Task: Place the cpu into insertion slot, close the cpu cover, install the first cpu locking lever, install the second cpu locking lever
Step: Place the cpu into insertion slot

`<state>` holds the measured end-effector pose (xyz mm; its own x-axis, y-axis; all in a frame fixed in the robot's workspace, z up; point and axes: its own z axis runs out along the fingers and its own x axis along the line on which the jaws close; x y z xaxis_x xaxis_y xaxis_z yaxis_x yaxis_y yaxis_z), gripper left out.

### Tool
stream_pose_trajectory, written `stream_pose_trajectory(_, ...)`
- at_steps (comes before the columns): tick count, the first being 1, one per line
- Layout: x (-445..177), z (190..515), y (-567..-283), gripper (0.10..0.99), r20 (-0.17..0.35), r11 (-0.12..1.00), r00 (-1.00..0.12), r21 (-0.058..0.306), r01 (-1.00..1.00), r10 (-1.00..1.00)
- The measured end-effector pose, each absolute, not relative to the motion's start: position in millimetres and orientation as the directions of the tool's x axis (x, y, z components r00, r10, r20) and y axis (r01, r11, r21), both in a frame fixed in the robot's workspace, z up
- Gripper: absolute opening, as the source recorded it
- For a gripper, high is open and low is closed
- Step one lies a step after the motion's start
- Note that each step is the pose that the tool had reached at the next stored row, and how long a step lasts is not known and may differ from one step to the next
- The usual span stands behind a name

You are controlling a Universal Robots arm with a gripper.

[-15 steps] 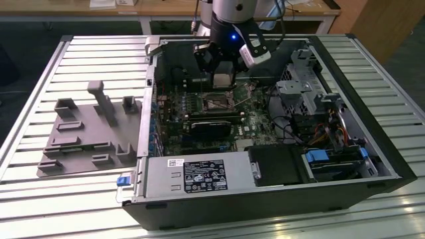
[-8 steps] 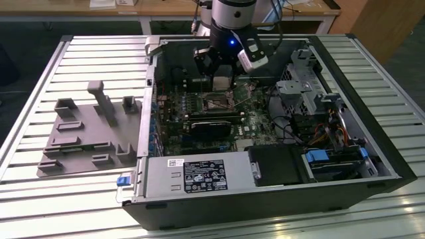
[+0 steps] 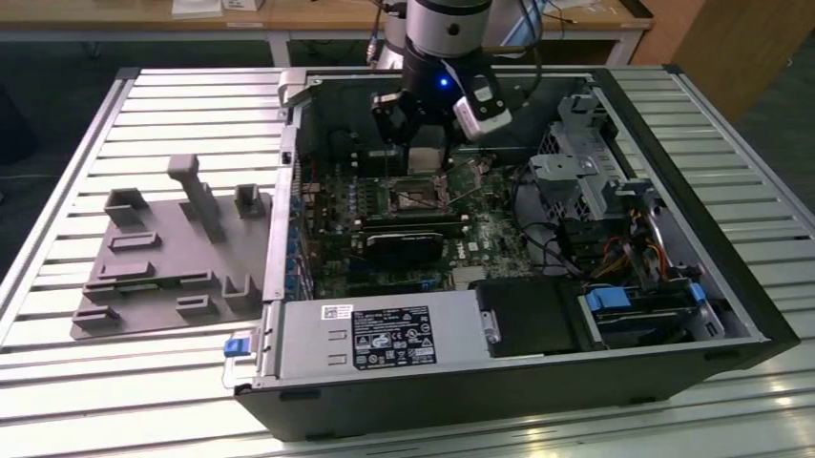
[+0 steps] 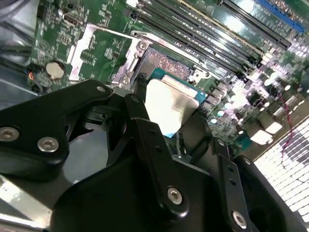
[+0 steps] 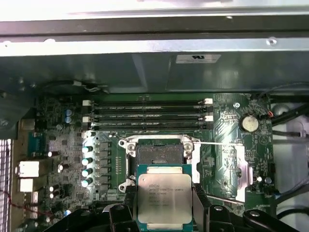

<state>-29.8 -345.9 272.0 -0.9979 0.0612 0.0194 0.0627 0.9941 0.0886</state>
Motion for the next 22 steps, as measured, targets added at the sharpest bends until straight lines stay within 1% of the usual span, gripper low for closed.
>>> stream_pose_trajectory(10, -29.8, 268.9, -345.8, 0.537, 0.019, 0.967, -0.971, 0.088, 0.238, 0.237)
stream_pose_trajectory(22, -29.8, 265.1, -345.8, 0.537, 0.019, 0.918, -0.922, 0.088, 0.387, 0.387)
